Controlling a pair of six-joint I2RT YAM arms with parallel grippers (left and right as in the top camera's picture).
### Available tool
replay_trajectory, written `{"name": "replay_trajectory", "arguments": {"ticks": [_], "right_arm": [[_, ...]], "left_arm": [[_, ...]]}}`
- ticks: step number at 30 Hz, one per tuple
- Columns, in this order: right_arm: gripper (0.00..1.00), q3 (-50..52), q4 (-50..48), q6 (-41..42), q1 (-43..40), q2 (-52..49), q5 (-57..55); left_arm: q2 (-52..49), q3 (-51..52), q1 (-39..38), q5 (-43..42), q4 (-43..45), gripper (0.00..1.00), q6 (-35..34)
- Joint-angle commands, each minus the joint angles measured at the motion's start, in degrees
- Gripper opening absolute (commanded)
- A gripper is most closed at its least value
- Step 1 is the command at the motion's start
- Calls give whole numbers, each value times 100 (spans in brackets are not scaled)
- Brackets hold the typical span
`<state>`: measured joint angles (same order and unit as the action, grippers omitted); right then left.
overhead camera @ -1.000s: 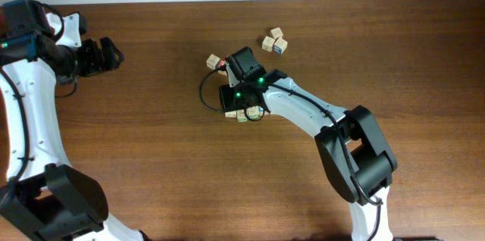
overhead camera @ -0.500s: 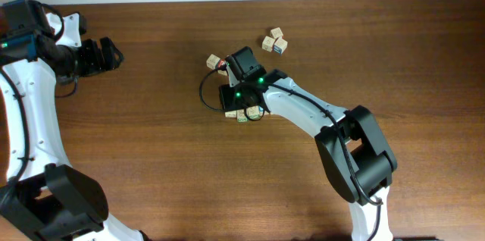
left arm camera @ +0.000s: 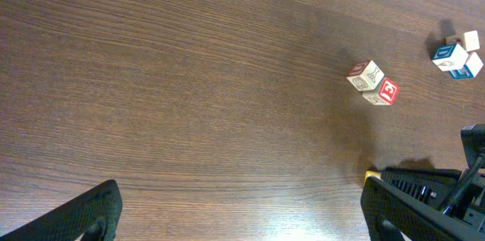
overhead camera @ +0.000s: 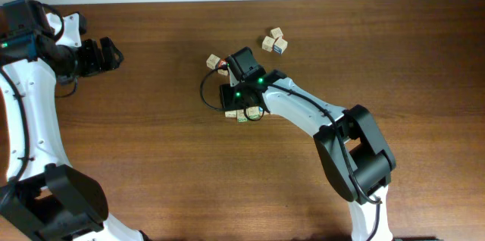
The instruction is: Rotate 5 blocks
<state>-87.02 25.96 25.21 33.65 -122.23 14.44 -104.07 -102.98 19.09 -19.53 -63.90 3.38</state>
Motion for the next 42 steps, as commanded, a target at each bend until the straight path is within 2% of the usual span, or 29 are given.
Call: {"name": "replay_trajectory", "arguments": {"ticks": [1,17,23,42], "right_arm": [[12,-105,50,37,46,-98,39],[11,-107,190,37,46,-96,190],[4,-109,295,149,44,-85,184],[4,-133,337,529,-160,-81,142]], "left_arm": [[-7,-127,-20,-61,-7,99,-37],[-7,-127,9,-59,-7,99,-37],[-7,-127,9,-59,-7,99,-37],[-7,-127,9,-59,-7,99,-37]]}}
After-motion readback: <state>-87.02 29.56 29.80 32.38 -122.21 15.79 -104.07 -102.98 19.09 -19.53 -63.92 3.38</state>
